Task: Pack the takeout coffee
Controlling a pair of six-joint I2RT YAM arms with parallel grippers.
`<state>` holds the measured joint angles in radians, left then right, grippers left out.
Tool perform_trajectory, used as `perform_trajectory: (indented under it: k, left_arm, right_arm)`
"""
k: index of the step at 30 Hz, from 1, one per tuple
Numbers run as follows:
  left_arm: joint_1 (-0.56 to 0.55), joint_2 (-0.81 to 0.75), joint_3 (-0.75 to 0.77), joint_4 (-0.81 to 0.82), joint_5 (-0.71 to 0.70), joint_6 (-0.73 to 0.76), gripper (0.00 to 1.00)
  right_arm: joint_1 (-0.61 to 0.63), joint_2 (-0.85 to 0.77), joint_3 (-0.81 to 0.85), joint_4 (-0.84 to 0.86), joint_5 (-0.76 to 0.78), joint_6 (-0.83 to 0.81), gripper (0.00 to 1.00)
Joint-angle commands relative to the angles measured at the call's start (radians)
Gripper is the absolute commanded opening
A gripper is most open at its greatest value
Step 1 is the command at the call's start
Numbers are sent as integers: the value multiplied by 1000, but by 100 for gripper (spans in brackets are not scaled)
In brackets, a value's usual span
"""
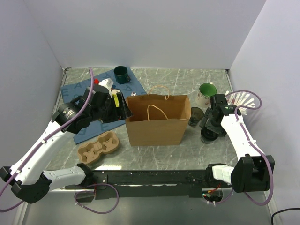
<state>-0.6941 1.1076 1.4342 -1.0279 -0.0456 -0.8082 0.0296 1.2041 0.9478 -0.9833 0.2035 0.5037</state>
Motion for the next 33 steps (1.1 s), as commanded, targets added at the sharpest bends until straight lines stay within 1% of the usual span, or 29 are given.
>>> perform_trajectory:
  k: [1, 15, 20, 22, 24, 33]
  left_arm:
    - [2, -15, 12, 29, 1, -8, 83]
    - [2, -14, 8, 29, 0, -3, 83]
    - [2, -11, 15, 25, -5, 3, 83]
    - [2, -9, 19, 20, -7, 6, 83]
    - [2, -9, 23, 14, -10, 9, 83]
    - [2, -8, 32, -4, -26, 23, 83]
  right_arm:
    - [-5, -21, 40, -46, 20, -30, 87]
    - [-8, 21, 140, -114, -29, -157, 86]
    - [-25, 61, 173, -144, -90, -179, 83]
    - [-25, 83, 190, -156, -85, -177, 83]
    - [-51, 89, 197, -164, -65, -166, 83]
    - [-62, 120, 239, -189, -32, -166, 85]
